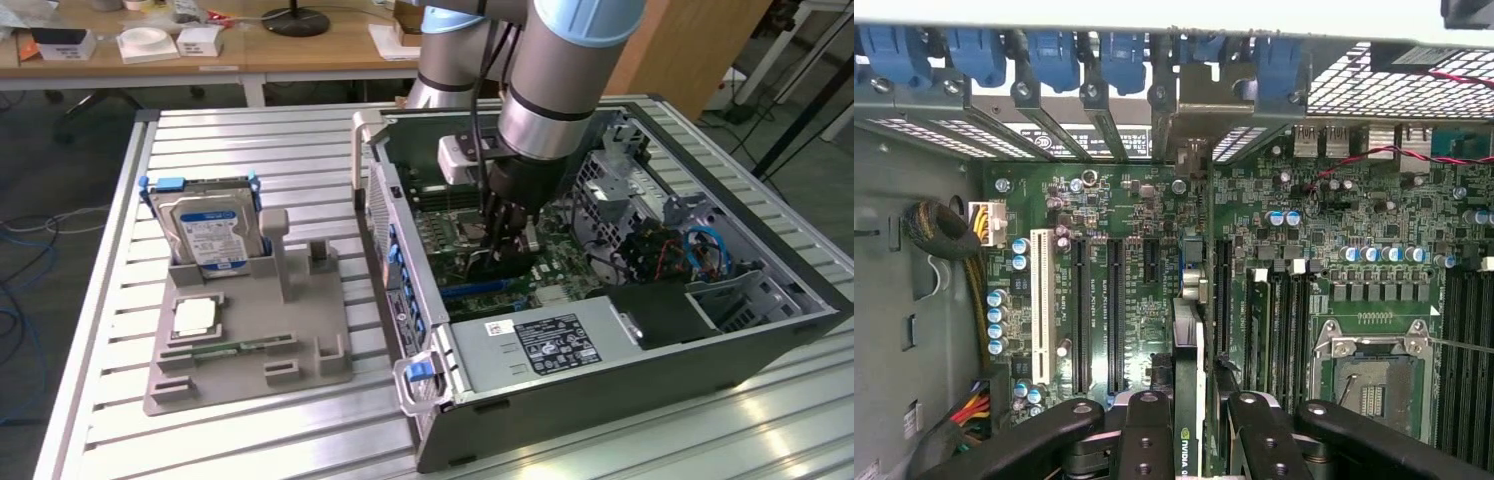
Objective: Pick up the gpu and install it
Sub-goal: 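Insert the gpu into the slot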
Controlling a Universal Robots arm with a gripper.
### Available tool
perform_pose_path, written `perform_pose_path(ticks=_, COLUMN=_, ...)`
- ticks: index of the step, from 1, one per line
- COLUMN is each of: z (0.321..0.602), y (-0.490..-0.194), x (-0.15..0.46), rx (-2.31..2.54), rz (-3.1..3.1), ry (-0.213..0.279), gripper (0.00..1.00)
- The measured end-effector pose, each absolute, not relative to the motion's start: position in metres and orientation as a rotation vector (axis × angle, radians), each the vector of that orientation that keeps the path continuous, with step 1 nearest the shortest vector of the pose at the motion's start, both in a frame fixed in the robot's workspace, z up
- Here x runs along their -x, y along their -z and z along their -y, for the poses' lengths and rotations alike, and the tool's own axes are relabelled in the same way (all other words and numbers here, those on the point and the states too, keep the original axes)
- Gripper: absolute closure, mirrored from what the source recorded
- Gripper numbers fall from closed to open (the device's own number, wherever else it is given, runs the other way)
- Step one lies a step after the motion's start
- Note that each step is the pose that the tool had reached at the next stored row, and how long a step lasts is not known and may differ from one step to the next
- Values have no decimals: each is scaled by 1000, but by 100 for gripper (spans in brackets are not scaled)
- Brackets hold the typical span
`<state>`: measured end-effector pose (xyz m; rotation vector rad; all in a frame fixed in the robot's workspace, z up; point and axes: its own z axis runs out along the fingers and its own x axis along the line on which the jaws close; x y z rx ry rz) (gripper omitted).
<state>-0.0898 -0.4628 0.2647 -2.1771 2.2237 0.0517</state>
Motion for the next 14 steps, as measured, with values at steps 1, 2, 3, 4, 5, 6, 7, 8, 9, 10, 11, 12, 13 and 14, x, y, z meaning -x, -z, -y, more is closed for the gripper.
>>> perform_pose_path(ticks=1, z=463, y=-265, x=90, rx=2177, rz=-2224, ry=-52, gripper=74)
perform_pose_path(ticks=2, z=463, y=-265, x=90, rx=2177, rz=-2224, ry=-52, gripper=74)
perform_pose_path(ticks=3, z=463, y=-265, x=90, rx=2177, rz=-2224, ry=-52, gripper=74)
perform_pose_path(ticks=4, z=463, y=-264, x=90, rx=2177, rz=-2224, ry=-52, gripper=74)
perform_pose_path(ticks=5, z=463, y=-264, x=90, rx=2177, rz=-2224, ry=-52, gripper=74)
perform_pose_path(ticks=6, z=463, y=-264, x=90, rx=2177, rz=-2223, ry=-52, gripper=74)
perform_pose_path(ticks=7, z=463, y=-263, x=90, rx=2177, rz=-2223, ry=-52, gripper=74)
perform_pose_path(ticks=8, z=463, y=-263, x=90, rx=2177, rz=-2223, ry=-52, gripper=74)
perform_pose_path(ticks=9, z=463, y=-263, x=90, rx=2177, rz=-2223, ry=-52, gripper=74)
perform_pose_path(ticks=10, z=463, y=-263, x=91, rx=2176, rz=-2224, ry=-52, gripper=74)
perform_pose_path(ticks=11, z=463, y=-263, x=91, rx=2176, rz=-2223, ry=-52, gripper=74)
perform_pose_path(ticks=12, z=463, y=-262, x=91, rx=2176, rz=-2222, ry=-51, gripper=74)
perform_pose_path(ticks=13, z=463, y=-261, x=91, rx=2176, rz=-2222, ry=-50, gripper=74)
perform_pose_path(ticks=14, z=463, y=-260, x=91, rx=2176, rz=-2222, ry=-50, gripper=74)
